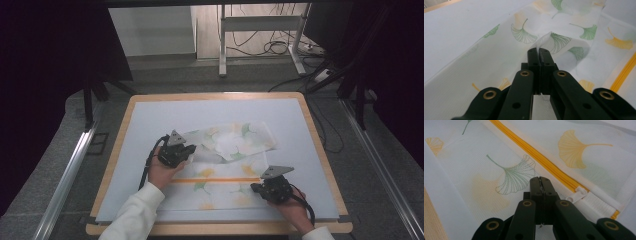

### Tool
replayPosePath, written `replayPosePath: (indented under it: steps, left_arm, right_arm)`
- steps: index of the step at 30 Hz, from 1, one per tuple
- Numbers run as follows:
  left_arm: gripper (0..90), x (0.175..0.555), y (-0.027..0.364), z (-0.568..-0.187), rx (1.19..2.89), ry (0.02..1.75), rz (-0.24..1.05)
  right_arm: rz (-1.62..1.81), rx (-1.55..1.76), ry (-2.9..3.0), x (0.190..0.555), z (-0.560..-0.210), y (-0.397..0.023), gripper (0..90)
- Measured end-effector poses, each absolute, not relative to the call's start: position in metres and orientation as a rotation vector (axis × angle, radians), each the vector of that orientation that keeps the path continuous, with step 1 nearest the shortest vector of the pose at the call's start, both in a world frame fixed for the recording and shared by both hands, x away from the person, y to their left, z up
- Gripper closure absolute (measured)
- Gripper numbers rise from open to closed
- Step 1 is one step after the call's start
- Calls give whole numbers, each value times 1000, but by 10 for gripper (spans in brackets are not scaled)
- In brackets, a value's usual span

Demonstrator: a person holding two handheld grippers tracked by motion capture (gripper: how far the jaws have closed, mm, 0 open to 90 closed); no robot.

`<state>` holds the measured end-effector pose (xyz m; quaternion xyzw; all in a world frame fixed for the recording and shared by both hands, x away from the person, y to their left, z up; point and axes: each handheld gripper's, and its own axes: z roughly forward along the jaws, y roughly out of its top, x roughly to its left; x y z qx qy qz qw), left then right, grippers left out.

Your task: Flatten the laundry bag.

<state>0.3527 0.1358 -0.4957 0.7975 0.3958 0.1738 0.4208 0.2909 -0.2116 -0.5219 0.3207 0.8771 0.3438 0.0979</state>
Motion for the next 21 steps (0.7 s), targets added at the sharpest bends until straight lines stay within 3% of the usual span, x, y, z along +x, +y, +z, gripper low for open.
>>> replayPosePath:
  steps: [21]
  left_arm:
    - [895,381,144,-480,1951,1050,438]
  right_arm:
    - [1017,942,2607,292,-521,-212,891]
